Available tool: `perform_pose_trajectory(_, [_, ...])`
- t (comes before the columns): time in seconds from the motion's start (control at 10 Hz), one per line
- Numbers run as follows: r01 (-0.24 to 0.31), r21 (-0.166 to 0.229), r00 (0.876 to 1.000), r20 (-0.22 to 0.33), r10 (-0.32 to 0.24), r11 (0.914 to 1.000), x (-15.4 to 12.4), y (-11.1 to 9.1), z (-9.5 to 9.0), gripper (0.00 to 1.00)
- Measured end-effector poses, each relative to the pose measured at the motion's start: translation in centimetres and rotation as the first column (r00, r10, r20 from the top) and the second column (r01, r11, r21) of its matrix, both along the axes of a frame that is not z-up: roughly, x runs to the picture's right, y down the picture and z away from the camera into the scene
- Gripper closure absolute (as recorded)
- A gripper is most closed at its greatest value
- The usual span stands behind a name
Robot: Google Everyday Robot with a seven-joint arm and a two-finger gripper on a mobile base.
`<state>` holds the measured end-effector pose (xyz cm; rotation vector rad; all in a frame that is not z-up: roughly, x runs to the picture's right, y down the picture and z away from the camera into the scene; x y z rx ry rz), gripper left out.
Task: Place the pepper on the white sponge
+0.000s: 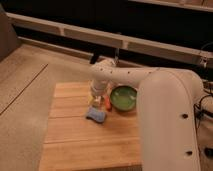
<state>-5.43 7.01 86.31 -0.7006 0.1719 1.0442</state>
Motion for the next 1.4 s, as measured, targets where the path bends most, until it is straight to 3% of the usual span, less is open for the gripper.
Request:
perform_pose_trajectory(0.4, [-0.022,0.000,1.000,-0.019,0.022,0.9998,1.2,0.1,0.1,0.35])
perform_pose_trajectory(0.7, [-0.071,-0.046,0.997,-0.033,0.069,0.9964,2.7,2.3,1.3,0.35])
perform_pose_trajectory(1.0, [-0.060,-0.083,0.998,-0.003,0.060,0.9947,2.0,3.4,2.4,0.35])
perform_pose_trajectory(1.4, [-0.035,-0.104,0.999,0.021,0.038,0.9939,1.0,3.4,3.0,0.35])
